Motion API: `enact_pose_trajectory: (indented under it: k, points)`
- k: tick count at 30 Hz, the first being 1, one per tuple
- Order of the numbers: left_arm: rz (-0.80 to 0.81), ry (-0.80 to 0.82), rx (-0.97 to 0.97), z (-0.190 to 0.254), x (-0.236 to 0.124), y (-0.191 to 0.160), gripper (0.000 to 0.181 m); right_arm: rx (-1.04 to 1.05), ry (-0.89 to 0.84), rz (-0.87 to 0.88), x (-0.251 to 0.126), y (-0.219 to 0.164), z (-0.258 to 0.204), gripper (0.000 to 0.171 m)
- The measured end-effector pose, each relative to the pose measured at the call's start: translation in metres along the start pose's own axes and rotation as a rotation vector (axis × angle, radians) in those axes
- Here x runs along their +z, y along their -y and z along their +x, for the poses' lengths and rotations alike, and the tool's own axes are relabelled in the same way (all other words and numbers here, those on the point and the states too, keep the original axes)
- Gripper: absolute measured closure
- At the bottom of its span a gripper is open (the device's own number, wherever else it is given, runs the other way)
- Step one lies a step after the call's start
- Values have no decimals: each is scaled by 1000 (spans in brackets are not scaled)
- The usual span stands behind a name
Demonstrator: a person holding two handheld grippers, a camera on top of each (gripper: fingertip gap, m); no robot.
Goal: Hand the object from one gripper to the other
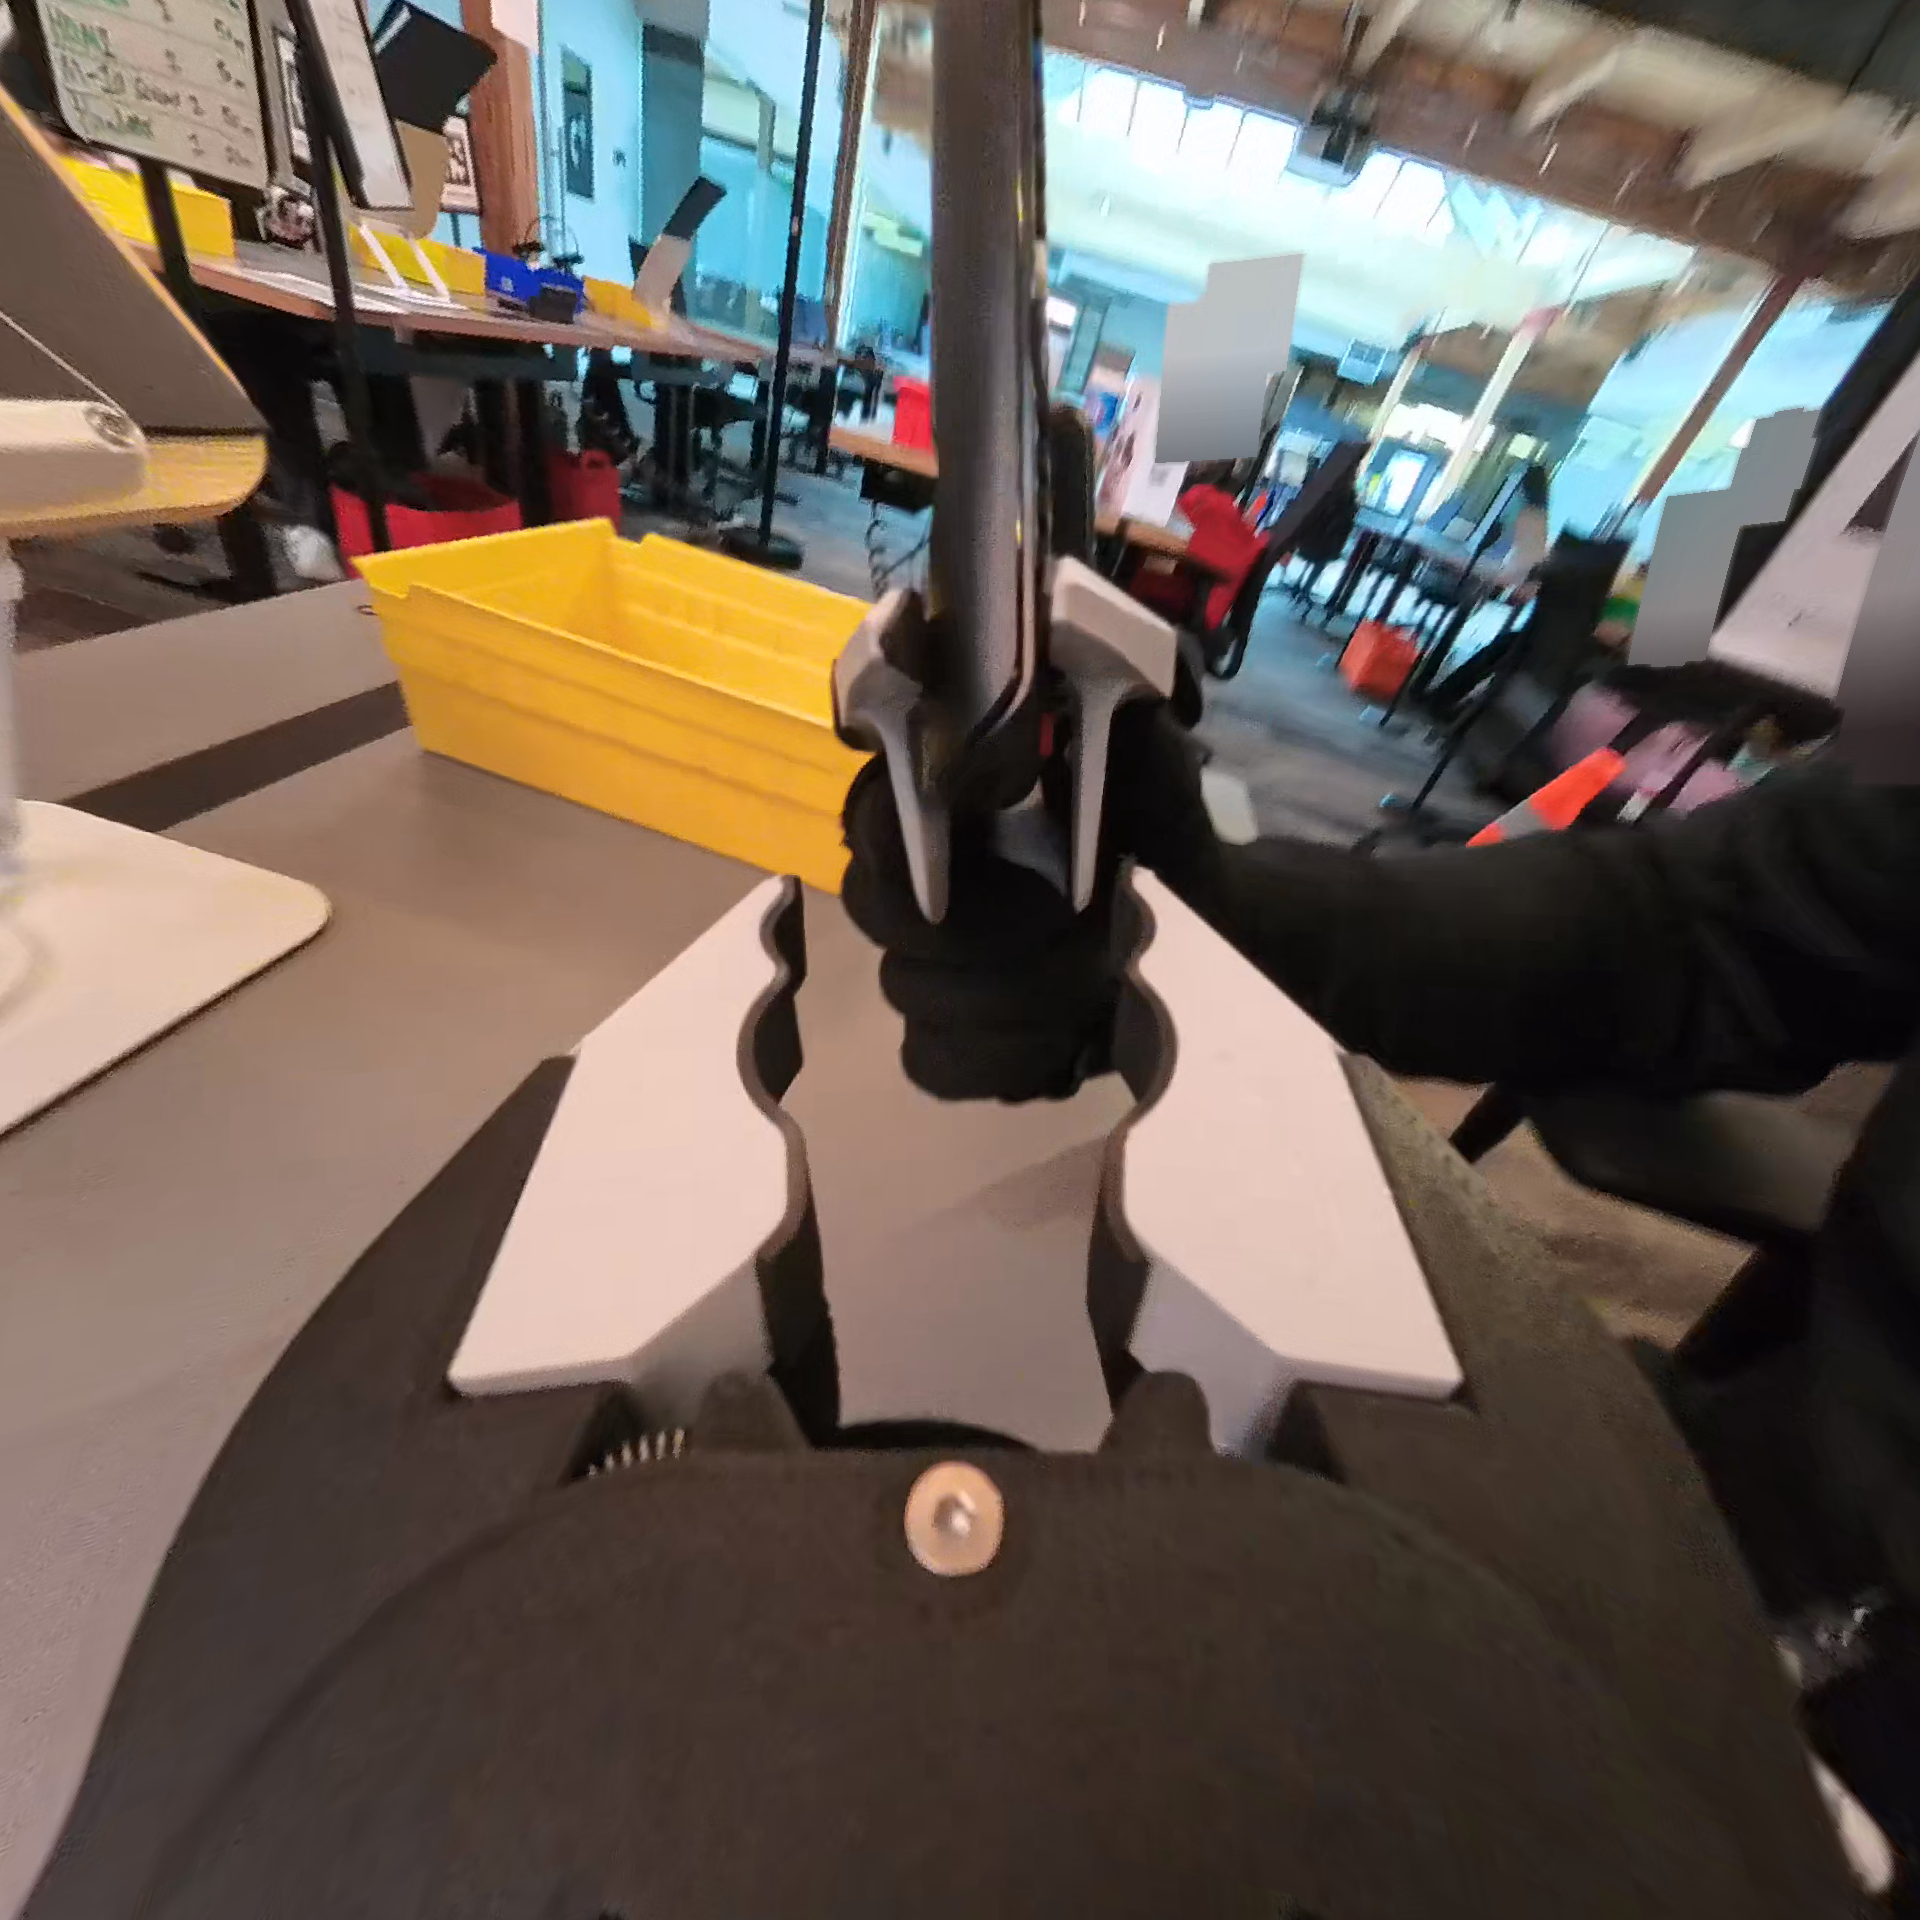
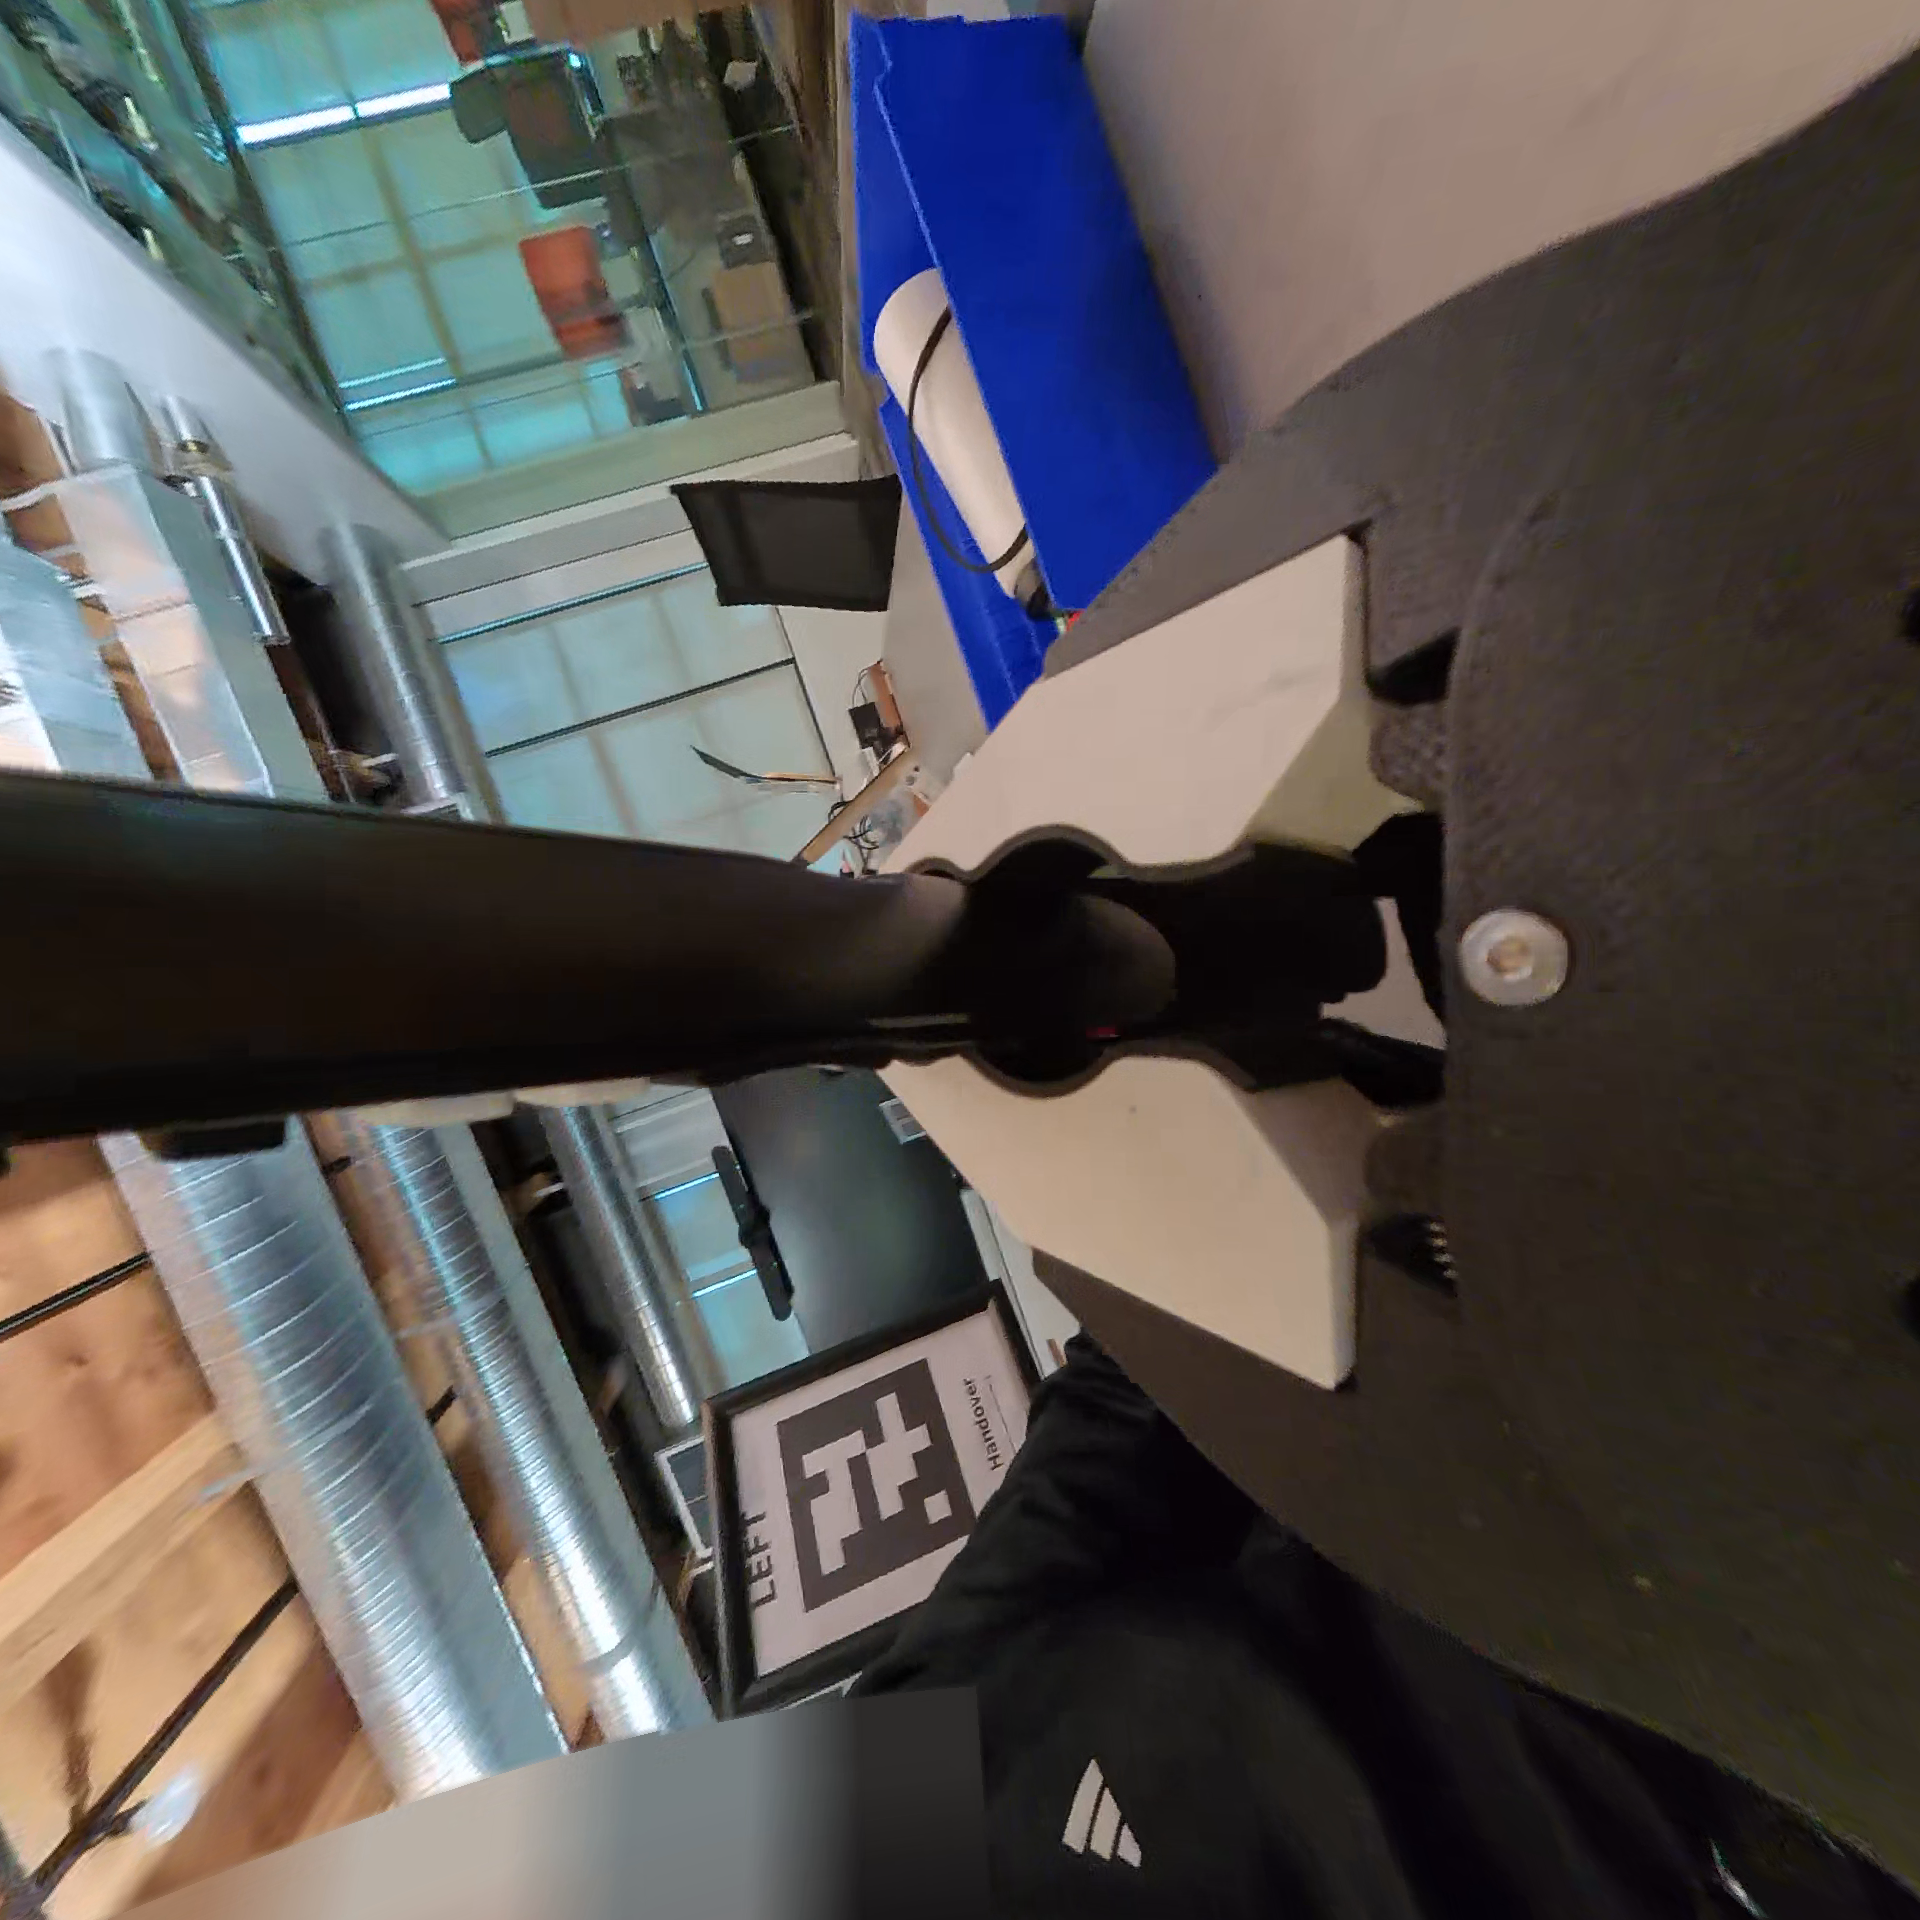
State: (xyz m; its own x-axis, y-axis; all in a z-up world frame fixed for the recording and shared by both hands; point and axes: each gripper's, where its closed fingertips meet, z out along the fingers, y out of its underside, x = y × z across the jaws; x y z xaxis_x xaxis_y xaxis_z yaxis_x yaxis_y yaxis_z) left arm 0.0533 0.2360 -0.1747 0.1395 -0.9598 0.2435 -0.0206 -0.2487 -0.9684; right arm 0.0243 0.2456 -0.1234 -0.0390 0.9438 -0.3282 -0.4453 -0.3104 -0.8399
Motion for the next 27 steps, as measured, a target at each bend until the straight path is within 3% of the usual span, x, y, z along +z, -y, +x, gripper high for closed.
enact_pose_trajectory:
  k: [11, 20, 23, 27]
  points:
    - [387, -58, -264, -1, 7, 38, 158, 14, -9, 151, 6, 9, 5, 151]
    - [482, -90, -283, 1, 1, 40, 162, 11, 1, 136, 10, 8, 2, 147]
    - [465, -107, -270, 2, -4, 42, 162, -1, -31, 117, 4, 14, 7, 129]
    - [407, -106, -231, -3, -18, 48, 163, -47, -32, 59, -12, 20, 8, 125]
